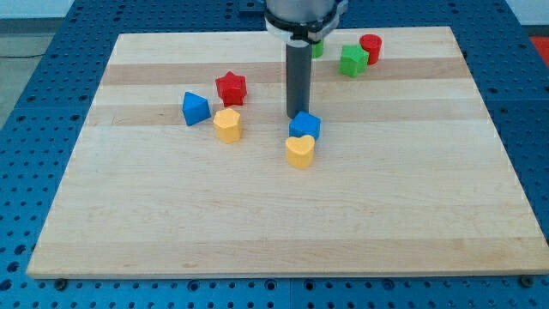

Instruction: Push blue cube diagonally below red star

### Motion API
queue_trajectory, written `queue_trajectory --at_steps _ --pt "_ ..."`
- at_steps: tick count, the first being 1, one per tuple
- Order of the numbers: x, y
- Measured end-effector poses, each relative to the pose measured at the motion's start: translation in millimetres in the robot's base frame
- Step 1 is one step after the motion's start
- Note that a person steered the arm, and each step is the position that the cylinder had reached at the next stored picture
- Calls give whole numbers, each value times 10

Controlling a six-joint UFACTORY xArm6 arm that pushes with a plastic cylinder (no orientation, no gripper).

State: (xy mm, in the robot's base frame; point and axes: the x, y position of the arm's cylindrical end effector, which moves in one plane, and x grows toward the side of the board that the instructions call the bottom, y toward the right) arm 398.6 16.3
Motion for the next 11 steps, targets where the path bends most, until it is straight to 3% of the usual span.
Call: queue_trajectory --at_steps 2,4,5,11 --pt "240 129" --pt "389 750" --pt "571 787" --pt "877 -479"
